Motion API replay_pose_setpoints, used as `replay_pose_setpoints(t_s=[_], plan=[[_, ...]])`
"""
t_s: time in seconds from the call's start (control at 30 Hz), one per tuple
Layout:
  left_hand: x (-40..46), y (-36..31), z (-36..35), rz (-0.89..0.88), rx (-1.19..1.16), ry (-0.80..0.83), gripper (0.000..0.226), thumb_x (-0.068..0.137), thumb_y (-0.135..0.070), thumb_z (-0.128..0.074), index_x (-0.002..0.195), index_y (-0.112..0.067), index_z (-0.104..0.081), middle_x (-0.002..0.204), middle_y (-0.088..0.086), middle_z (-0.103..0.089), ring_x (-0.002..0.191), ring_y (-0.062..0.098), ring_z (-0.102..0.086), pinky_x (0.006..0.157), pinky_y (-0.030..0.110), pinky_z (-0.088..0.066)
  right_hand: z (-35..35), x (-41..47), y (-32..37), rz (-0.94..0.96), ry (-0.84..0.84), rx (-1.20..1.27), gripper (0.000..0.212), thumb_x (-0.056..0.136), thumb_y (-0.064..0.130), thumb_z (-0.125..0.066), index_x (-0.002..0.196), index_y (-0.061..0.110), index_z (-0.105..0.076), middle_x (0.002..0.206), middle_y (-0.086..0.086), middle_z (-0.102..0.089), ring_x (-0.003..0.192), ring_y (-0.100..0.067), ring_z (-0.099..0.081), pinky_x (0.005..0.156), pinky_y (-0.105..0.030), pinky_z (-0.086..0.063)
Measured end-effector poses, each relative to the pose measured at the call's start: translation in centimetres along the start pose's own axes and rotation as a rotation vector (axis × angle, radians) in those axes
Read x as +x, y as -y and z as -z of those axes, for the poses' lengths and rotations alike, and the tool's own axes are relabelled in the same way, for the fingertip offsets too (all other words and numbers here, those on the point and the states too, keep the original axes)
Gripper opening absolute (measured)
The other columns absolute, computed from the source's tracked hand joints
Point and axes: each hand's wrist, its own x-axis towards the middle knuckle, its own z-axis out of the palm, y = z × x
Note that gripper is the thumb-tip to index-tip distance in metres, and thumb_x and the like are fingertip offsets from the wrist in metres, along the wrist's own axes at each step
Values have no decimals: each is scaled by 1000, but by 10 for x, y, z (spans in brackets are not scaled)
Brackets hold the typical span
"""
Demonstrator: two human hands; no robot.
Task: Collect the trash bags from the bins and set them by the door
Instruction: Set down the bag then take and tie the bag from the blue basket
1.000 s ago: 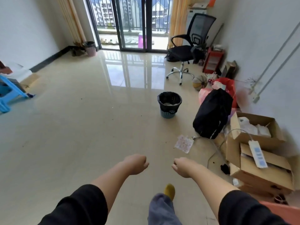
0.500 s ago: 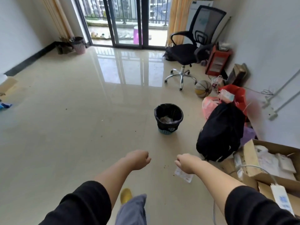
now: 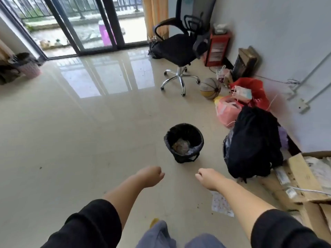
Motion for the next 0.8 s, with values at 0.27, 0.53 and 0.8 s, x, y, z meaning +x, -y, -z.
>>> replay_pose_setpoints(t_s=[0.27, 0.53, 0.8], plan=[[133, 1, 10, -35, -105, 74, 42, 99, -38, -34, 125, -11, -54, 126, 10, -59, 114, 28, -56, 96, 37, -46, 24, 116, -16, -50, 28, 105, 26, 100, 34, -30, 96, 13, -45, 108, -12, -56, 89, -26, -49, 80, -38, -42], [333, 40, -53, 125, -529, -3, 43, 97, -39, -37, 132, -15, -44, 119, 9, -60, 100, 22, -57, 84, 32, -47, -41, 311, -72, -259, -67, 340, 32, 99, 35, -31, 107, 10, -50, 107, -12, -55, 96, -29, -55, 89, -38, -45], [513, 76, -119, 173, -784, -212, 59, 96, -45, -42, 140, -7, -30, 129, 14, -54, 113, 32, -56, 94, 39, -48, -116, 469, -113, -635, -335, 932, 51, 97, 37, -39, 133, 1, -34, 134, -18, -46, 116, -38, -51, 75, -44, -54]])
